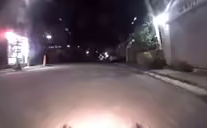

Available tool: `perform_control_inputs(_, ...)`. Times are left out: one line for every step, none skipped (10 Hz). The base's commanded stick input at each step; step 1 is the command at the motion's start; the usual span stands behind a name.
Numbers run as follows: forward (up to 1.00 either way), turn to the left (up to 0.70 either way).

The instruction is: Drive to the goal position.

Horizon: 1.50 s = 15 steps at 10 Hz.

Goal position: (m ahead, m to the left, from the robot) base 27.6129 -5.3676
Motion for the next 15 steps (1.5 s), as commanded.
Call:
perform_control_inputs(0.6,0.0)
perform_control_inputs(0.6,0.0)
perform_control_inputs(0.6,0.0)
perform_control_inputs(0.6,0.0)
perform_control_inputs(0.6,0.0)
perform_control_inputs(0.6,0.0)
perform_control_inputs(0.6,0.0)
perform_control_inputs(0.6,-0.05)
perform_control_inputs(0.6,-0.15)
perform_control_inputs(0.6,-0.15)
perform_control_inputs(0.6,-0.15)
perform_control_inputs(0.6,-0.15)
perform_control_inputs(0.6,-0.15)
perform_control_inputs(0.6,-0.15)
perform_control_inputs(0.6,-0.15)
